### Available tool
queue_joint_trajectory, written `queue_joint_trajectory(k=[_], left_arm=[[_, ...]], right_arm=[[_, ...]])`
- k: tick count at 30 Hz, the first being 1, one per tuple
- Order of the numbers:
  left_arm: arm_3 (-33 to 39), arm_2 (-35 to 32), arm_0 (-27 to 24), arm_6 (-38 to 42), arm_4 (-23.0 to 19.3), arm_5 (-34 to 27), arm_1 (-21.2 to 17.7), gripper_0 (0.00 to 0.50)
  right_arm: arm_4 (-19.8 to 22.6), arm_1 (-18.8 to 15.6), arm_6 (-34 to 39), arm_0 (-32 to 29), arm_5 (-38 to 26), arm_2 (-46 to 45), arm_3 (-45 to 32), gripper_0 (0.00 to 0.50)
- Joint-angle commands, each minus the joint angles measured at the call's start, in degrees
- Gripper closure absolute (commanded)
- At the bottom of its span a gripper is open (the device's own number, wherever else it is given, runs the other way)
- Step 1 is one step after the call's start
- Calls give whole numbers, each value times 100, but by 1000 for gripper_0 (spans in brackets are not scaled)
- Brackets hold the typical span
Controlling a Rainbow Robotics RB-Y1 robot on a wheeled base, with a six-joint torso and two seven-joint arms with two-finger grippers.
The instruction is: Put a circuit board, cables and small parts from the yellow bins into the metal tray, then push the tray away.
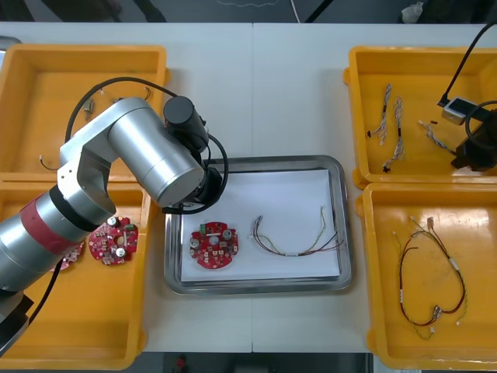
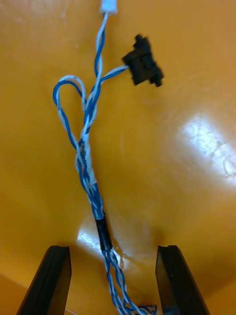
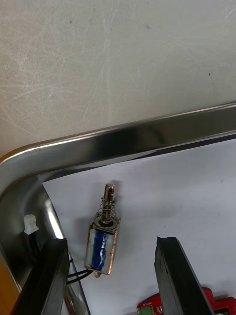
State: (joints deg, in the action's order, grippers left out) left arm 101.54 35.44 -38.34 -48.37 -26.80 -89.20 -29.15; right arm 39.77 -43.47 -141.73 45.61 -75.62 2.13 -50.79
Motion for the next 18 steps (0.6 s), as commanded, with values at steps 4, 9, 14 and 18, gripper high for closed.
queue_joint_trajectory(k=[4, 9, 14, 18], left_arm=[[507, -28, 2, 539, -44, -107, 15, 0], [912, -432, 2, 452, -246, -458, -100, 0], [1061, -1012, -16, 82, -580, -590, -267, 0], [1079, -1452, -33, -339, -826, -757, -442, 0]], right_arm=[[48, 102, -197, -114, 170, 16, -72, 0], [39, 164, -171, -132, 206, 16, -72, 0], [66, 164, -171, -193, 197, 16, -80, 492], [92, 164, -188, -193, 188, 16, -80, 500]])
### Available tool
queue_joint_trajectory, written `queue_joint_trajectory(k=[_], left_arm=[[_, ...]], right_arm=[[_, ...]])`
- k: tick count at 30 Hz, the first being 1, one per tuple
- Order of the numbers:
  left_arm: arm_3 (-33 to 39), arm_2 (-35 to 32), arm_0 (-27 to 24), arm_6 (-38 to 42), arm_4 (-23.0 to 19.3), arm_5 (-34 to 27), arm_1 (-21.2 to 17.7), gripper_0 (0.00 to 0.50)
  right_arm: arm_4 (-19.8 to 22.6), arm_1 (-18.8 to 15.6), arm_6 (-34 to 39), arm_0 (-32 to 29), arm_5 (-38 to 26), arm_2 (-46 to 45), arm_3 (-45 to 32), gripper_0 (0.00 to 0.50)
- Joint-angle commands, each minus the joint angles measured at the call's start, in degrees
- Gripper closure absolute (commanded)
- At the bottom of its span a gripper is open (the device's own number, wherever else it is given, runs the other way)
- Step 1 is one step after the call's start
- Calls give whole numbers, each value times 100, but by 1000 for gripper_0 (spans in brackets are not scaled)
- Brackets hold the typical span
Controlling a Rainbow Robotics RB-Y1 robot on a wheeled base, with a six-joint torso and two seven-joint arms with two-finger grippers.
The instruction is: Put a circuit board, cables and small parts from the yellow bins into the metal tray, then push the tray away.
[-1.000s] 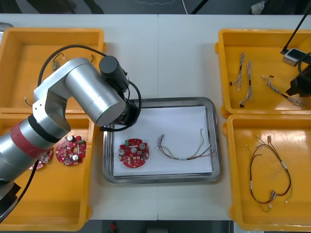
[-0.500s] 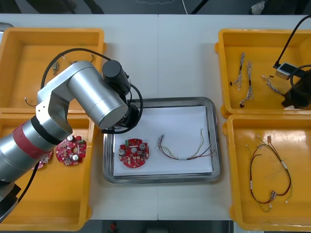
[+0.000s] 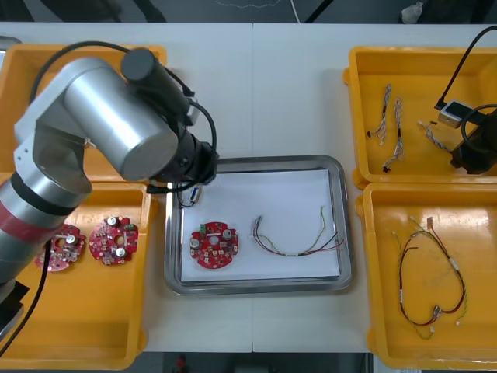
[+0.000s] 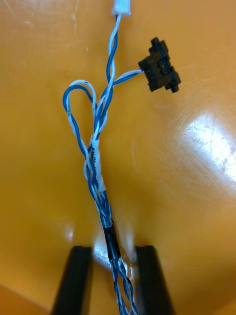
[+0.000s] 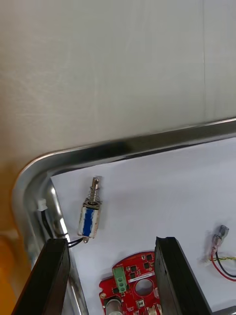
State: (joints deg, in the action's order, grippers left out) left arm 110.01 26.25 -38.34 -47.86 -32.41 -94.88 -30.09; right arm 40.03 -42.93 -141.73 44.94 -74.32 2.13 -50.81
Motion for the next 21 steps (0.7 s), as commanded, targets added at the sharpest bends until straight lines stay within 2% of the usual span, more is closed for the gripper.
queue_joint_trajectory(k=[1, 8, 11, 16, 21], left_arm=[[231, -709, -51, -531, -380, -259, -419, 0], [170, -1553, -77, -1366, -942, -733, -805, 0], [-76, -1984, -77, -1999, -1285, -892, -1122, 0], [-454, -2247, -121, -2693, -1426, -936, -1403, 0], [-1149, -2406, -332, -3607, -1452, -936, -1649, 0]], right_arm=[[75, 110, -188, -126, 40, 7, -78, 500], [13, 57, -215, -117, -259, -257, -447, 500], [-57, -4, -162, -117, -813, -564, -1018, 500], [-127, -22, -100, -126, -1384, -1013, -1519, 500], [-241, -22, -65, -126, -2140, -1435, -2266, 500]])
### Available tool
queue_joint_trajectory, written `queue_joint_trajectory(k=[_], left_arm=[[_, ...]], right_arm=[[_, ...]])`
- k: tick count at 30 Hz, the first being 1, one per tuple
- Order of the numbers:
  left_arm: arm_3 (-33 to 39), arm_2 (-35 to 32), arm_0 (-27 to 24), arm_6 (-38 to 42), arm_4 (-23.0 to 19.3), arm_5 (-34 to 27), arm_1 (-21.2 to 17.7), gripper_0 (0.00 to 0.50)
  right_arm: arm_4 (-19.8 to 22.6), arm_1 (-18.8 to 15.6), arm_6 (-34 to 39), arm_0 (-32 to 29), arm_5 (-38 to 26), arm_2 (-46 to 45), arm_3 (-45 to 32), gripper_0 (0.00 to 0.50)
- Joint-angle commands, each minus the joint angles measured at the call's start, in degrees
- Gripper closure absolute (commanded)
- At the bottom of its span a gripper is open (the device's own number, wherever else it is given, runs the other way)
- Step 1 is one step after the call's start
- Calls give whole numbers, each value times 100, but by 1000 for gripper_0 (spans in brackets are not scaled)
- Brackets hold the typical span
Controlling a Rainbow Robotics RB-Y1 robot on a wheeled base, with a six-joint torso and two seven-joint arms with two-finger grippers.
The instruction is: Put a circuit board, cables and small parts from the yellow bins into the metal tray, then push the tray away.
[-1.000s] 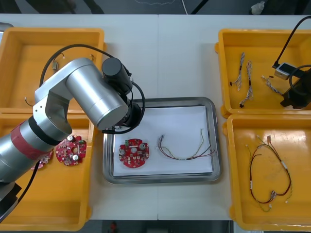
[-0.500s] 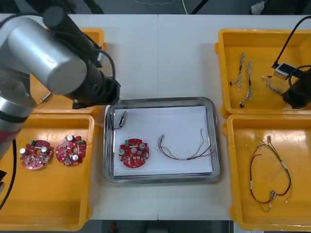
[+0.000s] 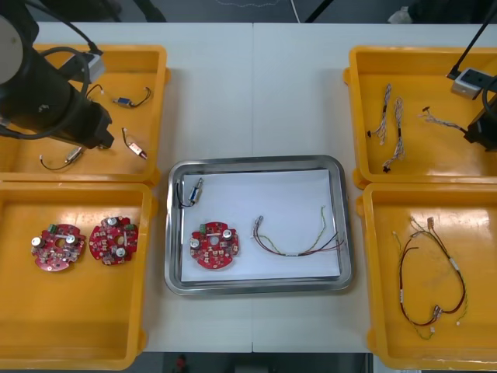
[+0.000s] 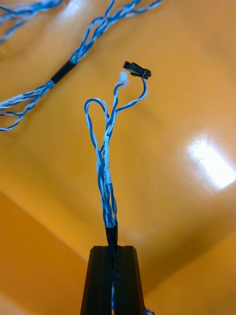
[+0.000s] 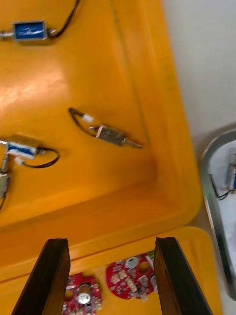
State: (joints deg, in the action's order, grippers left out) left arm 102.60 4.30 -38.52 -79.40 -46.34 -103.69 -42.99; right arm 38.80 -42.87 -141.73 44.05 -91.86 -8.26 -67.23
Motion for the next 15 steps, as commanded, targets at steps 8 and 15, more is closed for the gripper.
queue_joint_trajectory(k=[8, 15], left_arm=[[-1717, -219, -833, -1737, 248, 51, -412, 0], [-2569, -210, -1061, -2766, 380, 385, -403, 0]], right_arm=[[-233, -37, 102, -36, -1563, -537, -2031, 500], [-75, 77, 163, -36, -1814, -501, -3077, 500]])
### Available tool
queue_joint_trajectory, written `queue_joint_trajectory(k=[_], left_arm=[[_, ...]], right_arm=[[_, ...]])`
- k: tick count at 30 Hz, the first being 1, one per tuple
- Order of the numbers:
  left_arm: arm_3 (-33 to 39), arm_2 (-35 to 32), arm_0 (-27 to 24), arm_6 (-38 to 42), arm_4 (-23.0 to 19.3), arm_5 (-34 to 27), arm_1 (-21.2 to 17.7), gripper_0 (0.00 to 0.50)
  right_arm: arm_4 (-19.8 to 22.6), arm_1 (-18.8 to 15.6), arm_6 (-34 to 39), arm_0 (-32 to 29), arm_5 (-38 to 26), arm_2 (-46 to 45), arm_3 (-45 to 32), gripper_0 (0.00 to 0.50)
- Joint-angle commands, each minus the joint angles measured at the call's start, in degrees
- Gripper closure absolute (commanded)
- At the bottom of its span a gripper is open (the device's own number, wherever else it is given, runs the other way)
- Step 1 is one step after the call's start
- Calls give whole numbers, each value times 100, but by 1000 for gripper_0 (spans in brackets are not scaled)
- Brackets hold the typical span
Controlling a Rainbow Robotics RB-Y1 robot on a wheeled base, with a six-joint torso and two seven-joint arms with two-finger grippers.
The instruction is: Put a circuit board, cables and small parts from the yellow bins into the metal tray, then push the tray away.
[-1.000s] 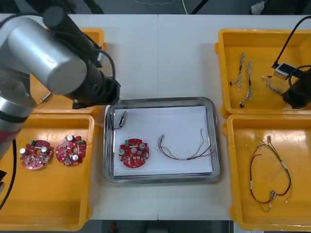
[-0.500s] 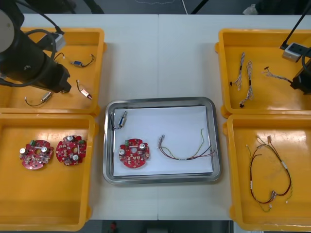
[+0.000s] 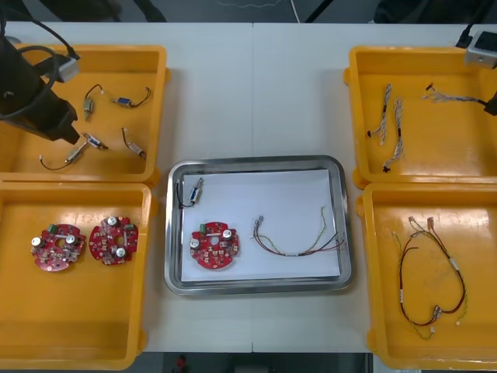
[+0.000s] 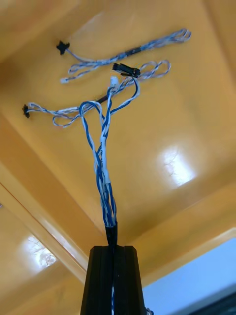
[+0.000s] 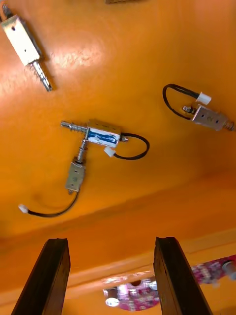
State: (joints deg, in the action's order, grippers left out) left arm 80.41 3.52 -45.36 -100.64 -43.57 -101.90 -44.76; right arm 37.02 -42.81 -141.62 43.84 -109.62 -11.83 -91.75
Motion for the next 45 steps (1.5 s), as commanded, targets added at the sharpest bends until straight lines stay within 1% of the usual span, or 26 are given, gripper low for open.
queue_joint_trajectory(k=[1, 7, 11, 15, 19, 22, 23, 24, 26, 27, 28, 32, 38, 42, 45], left_arm=[[-579, -115, -430, -922, 130, 329, -226, 0], [-1071, 158, -501, -1546, 209, 812, -226, 0], [-1194, 386, -501, -1573, 235, 1111, -208, 0], [-1466, 571, -501, -1573, 218, 1445, -103, 0], [-1695, 747, -501, -1590, 235, 1753, -24, 0], [-1739, 834, -501, -1582, 279, 1832, 3, 0], [-1739, 878, -501, -1564, 279, 1841, 11, 0], [-1739, 878, -501, -1564, 279, 1841, 11, 0], [-1783, 922, -492, -1546, 253, 1841, 46, 0], [-1792, 922, -492, -1546, 244, 1841, 55, 0], [-1835, 922, -483, -1546, 235, 1850, 73, 0], [-1853, 922, -377, -1555, 218, 1999, 117, 0], [-1853, 984, -263, -1555, 209, 2183, 134, 0], [-1853, 1195, -246, -1511, 209, 2315, 134, 0], [-1853, 1221, -175, -1494, 209, 2394, 134, 0]], right_arm=[[244, 106, 179, -7, -38, -56, -897, 500], [886, 115, 284, -7, -38, 533, -1530, 500], [1079, 185, 434, -7, -38, 849, -1891, 500], [1185, 352, 891, 81, -38, 1403, -2189, 500], [1158, 563, 1304, 301, -38, 1939, -2251, 500], [1123, 757, 1638, 441, -38, 2247, -2251, 500], [1053, 880, 1822, 503, -38, 2405, -2251, 500], [1053, 880, 1822, 503, -38, 2405, -2251, 500], [807, 1179, 2148, 591, -38, 2783, -2251, 500], [763, 1222, 2192, 608, -38, 2853, -2242, 500], [622, 1319, 2306, 643, -38, 3047, -2251, 500], [394, 1416, 2543, 670, -38, 3627, -2233, 500], [341, 1477, 2728, 661, -15, 4224, -2005, 500], [385, 1521, 2754, 661, 266, 4655, -1715, 500], [385, 1513, 2789, 661, 635, 4928, -1495, 500]])
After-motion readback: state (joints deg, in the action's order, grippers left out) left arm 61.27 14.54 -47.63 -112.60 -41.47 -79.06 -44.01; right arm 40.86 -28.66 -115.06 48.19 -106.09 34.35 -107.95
